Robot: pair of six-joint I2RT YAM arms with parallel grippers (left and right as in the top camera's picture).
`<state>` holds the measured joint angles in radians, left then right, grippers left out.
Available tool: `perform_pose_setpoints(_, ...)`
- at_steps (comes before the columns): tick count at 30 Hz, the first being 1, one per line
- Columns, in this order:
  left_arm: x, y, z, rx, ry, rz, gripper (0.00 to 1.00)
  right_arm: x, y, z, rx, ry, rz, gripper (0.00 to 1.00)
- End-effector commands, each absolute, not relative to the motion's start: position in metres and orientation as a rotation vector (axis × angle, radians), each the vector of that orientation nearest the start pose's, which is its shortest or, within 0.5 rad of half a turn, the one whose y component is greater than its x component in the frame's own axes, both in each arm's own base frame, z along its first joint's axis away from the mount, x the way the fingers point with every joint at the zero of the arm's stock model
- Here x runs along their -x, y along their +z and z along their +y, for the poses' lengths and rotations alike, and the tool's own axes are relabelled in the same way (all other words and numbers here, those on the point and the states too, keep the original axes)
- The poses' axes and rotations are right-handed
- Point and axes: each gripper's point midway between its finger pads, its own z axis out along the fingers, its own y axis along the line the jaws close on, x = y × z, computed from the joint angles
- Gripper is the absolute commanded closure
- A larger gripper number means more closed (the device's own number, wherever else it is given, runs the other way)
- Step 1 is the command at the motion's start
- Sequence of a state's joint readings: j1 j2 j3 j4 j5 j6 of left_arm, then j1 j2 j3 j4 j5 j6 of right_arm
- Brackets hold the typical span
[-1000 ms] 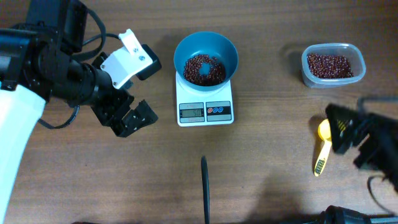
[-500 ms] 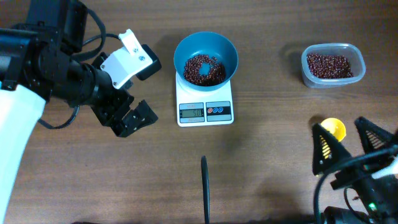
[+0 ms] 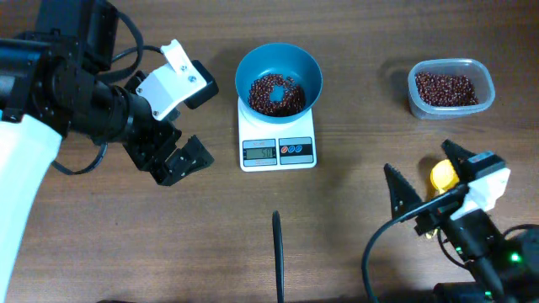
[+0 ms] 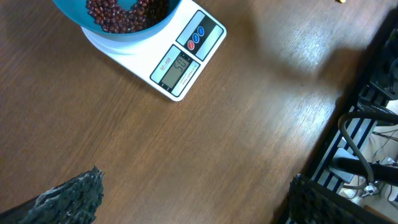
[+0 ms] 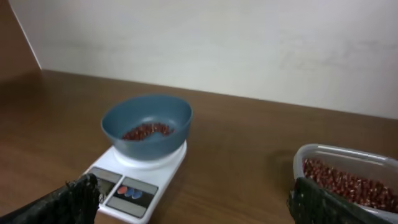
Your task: Scoop item into bowl and weigh 50g on scale
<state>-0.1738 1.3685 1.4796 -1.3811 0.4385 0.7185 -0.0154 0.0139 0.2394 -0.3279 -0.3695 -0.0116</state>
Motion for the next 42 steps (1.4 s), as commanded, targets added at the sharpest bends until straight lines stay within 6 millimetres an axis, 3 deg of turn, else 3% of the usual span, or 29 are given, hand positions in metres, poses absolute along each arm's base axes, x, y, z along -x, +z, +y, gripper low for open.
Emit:
perform_pose_setpoints(1, -0.254, 0.249, -0.122, -1.268, -0.47, 2.345, 0.01, -0.227, 0.195, 0.053, 0.25, 0.226, 1.618, 0.01)
perform_pose_setpoints(7, -0.254, 0.249, -0.122, -1.268, -0.47, 2.345, 0.01, -0.237, 0.172, 0.053, 0.239, 0.21, 1.605, 0.01)
perform_pose_setpoints(13, -0.254, 0.249, -0.122, -1.268, -0.47, 2.345, 0.01, -0.24, 0.175, 0.042, 0.192, 0.159, 1.594, 0.01)
perform_pose_setpoints(16, -0.254, 0.249, -0.122, -1.268, -0.47, 2.345, 0.01, -0.242, 0.16, 0.043, 0.194, 0.161, 1.622, 0.01)
perform_pose_setpoints(22, -0.254, 0.249, -0.122, -1.268, -0.47, 2.345, 0.01, -0.242, 0.16, 0.043, 0.312, 0.05, 1.602, 0.01)
perform_pose_setpoints(25, -0.254, 0.249, -0.122, -1.268, -0.47, 2.345, 0.01, -0.243, 0.159, 0.036, 0.291, 0.011, 1.61, 0.01)
perform_pose_setpoints(42, -0.254, 0.249, -0.122, -1.268, -0.47, 2.345, 0.01, -0.243, 0.159, 0.036, 0.291, 0.012, 1.608, 0.01)
